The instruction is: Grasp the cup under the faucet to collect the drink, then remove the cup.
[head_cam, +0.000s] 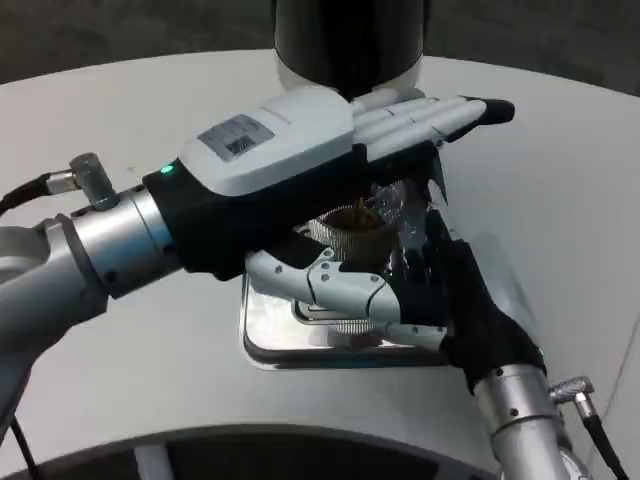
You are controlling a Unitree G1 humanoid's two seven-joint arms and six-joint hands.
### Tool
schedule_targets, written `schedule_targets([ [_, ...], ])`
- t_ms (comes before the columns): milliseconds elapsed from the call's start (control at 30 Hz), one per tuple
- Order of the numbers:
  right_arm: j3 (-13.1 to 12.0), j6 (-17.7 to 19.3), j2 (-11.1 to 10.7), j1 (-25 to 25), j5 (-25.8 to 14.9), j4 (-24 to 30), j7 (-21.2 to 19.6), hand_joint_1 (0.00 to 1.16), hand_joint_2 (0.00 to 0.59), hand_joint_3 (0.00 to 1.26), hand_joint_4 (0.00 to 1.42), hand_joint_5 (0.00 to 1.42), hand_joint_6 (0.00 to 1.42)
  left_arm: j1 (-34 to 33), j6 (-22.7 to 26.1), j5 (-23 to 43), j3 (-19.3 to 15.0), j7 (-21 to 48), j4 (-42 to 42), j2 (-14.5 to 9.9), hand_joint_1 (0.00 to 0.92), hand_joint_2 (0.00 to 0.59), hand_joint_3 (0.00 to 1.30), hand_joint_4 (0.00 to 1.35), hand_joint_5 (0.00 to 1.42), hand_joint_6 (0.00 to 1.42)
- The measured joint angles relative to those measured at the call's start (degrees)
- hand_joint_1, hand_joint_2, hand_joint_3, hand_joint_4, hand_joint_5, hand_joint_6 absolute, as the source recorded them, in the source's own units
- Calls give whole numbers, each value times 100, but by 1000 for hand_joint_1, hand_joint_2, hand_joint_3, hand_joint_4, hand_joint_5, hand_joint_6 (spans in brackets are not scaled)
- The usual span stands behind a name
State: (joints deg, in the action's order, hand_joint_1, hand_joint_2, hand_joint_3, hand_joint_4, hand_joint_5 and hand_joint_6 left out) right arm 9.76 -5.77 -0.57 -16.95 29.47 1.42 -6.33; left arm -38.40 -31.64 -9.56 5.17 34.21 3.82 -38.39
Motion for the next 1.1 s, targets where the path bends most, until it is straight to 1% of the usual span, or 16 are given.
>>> schedule_targets([
  [167,-6,19,37,-223,-144,-336,-168,724,172,0,0,0,0,28,21,2,-21,0,36,-15,0,127,0,0,45,22],
  [433,0,172,61,-542,-302,-782,-409,733,173,0,0,0,1,58,75,12,-38,0,120,-108,0,129,1,0,45,22],
  [600,23,255,70,-634,-364,-943,-510,735,174,0,0,0,6,65,87,23,-49,0,129,-116,0,130,3,0,45,22],
  [833,66,468,100,-774,-418,-1250,-665,744,166,0,0,0,26,87,90,34,-91,1,129,-144,0,130,4,0,45,22],
  [1100,84,637,101,-959,-500,-1530,-727,749,165,0,0,0,52,109,90,36,-130,1,129,-160,0,137,1,0,54,22],
])
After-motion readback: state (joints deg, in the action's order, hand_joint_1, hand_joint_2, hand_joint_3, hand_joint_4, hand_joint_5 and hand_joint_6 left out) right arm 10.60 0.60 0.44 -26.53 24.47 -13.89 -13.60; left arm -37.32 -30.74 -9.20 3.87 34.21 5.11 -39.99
